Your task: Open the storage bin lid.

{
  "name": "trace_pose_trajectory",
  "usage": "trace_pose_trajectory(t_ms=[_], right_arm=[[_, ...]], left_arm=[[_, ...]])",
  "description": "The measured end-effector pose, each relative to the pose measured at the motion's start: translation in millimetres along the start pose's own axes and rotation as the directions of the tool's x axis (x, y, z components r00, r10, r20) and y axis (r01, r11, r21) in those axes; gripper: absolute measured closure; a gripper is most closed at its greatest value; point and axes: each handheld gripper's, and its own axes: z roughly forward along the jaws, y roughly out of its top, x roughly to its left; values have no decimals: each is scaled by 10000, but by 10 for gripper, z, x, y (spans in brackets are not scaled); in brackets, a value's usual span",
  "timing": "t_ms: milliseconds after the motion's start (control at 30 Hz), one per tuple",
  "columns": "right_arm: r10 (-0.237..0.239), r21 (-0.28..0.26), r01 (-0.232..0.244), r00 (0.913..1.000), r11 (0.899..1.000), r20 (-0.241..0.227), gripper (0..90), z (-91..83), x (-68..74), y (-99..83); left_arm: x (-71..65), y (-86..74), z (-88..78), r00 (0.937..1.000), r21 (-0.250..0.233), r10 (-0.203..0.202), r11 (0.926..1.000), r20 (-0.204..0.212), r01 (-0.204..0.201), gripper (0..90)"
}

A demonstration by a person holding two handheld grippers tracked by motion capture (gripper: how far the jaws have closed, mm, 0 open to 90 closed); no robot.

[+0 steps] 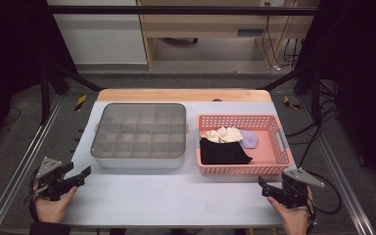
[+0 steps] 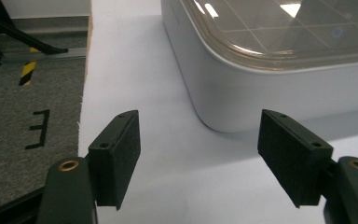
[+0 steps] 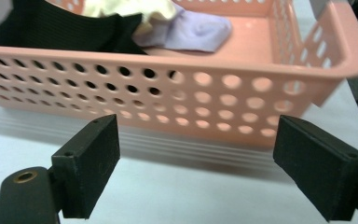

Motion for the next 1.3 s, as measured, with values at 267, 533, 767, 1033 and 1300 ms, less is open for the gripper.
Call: trace_pose_trajectory(t_ms=[267,533,767,1033,1300], right_arm=[[81,-204,-91,9989,9998,-464,176,-63,129,42],[164,-687,-248,9926,9973,-1205,191,-176,305,128],[68,-762,-192,9871,9969,-1600,195,-200,424,194],[-164,-1046,-28,9830,9945,-1829,195,-223,532,332],[-517,-1327,258,9794,9908,-1952,190,-260,656,512]], left_arm=[[-5,14,-61,9995,-309,-329,9990,-6,328,259],[7,66,-124,9967,-593,-703,9956,397,725,248],[-23,135,-155,9965,-681,-628,9955,543,664,250],[-24,278,-198,9963,-765,-439,9958,737,495,248],[-39,469,-208,9945,-897,-284,9953,1010,375,246]])
